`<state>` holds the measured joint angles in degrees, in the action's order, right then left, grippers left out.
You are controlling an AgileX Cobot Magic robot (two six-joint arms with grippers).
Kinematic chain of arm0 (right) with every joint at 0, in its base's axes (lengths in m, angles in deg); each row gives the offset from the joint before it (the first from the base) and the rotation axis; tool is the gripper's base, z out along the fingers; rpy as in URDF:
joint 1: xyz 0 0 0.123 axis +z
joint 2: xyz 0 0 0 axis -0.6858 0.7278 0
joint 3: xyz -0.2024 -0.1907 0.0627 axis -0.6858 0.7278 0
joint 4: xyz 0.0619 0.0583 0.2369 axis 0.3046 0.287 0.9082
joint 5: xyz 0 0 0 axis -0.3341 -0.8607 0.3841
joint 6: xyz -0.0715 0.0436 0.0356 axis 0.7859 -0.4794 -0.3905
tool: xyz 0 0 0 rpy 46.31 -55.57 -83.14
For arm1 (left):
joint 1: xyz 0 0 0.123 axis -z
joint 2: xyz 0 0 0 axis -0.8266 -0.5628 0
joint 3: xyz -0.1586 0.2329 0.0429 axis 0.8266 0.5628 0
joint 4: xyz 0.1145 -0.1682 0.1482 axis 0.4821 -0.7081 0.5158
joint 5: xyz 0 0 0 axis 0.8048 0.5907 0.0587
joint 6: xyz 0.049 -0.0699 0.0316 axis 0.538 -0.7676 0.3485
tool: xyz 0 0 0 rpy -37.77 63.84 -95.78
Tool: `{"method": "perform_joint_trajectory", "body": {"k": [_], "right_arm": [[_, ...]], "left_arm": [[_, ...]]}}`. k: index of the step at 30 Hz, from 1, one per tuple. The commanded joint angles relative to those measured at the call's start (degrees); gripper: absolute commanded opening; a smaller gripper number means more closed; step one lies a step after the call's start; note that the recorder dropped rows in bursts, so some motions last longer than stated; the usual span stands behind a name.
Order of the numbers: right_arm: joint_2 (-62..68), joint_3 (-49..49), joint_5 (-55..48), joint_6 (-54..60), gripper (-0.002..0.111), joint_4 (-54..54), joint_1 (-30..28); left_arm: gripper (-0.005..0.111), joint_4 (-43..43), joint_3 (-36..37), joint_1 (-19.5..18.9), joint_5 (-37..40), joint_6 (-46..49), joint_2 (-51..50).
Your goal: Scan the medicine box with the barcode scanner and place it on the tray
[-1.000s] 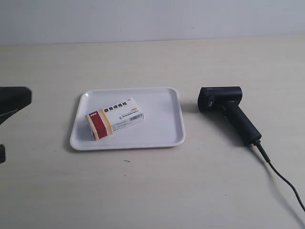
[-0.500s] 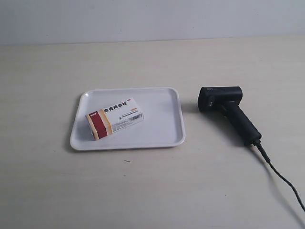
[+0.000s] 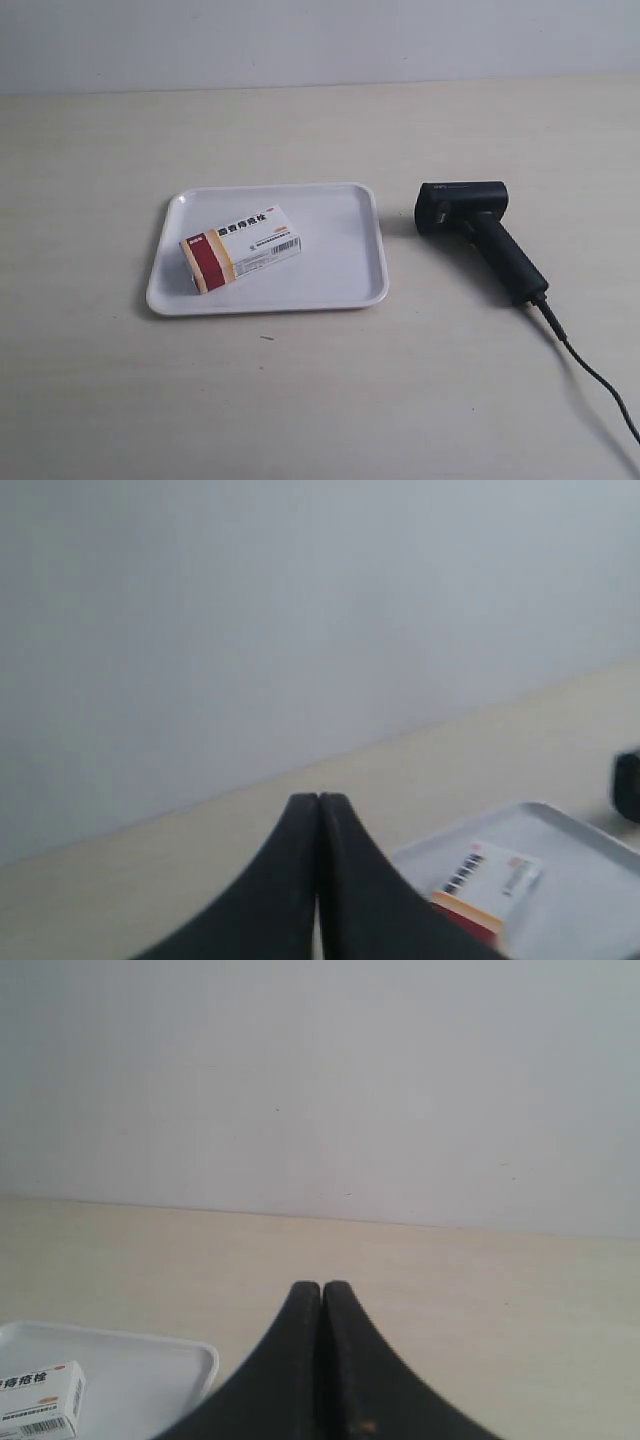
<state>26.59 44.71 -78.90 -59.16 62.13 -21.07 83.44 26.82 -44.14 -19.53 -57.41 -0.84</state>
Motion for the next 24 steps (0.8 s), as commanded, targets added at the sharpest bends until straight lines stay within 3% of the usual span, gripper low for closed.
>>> {"method": "perform_joint_trajectory", "body": {"k": [1, 9, 11, 14, 15, 17, 19, 24], "right_arm": [[-0.3, 0.1, 0.2, 0.1, 0.000, 0.0, -0.2], [-0.3, 0.1, 0.2, 0.0, 0.000, 0.0, -0.2], [-0.3, 0.1, 0.2, 0.1, 0.000, 0.0, -0.2], [-0.3, 0.1, 0.2, 0.1, 0.000, 0.0, -0.2], [-0.3, 0.1, 0.2, 0.1, 0.000, 0.0, -0.2], [-0.3, 0.1, 0.2, 0.1, 0.000, 0.0, -0.2], [-0.3, 0.1, 0.2, 0.0, 0.000, -0.1, -0.2], [-0.3, 0.1, 0.2, 0.0, 0.000, -0.1, -0.2]], "left_arm": [[0.001, -0.8, 0.1, -3.7, 5.2, 1.0, 1.7], [0.001, -3.7, 0.1, -4.8, 10.2, 4.8, 1.7], [0.001, -15.0, 0.1, -4.8, 13.0, 15.4, 1.7], [0.001, -43.3, 0.1, -4.8, 18.4, 41.1, 1.7], [0.001, -55.2, 0.1, -4.8, 20.0, 53.9, 1.7], [0.001, -68.5, 0.1, -4.8, 21.2, 67.6, 1.7], [0.001, -74.7, 0.1, -4.8, 21.3, 74.3, 1.7], [0.001, -77.9, 0.1, -6.4, 22.7, 74.2, 1.7]]}}
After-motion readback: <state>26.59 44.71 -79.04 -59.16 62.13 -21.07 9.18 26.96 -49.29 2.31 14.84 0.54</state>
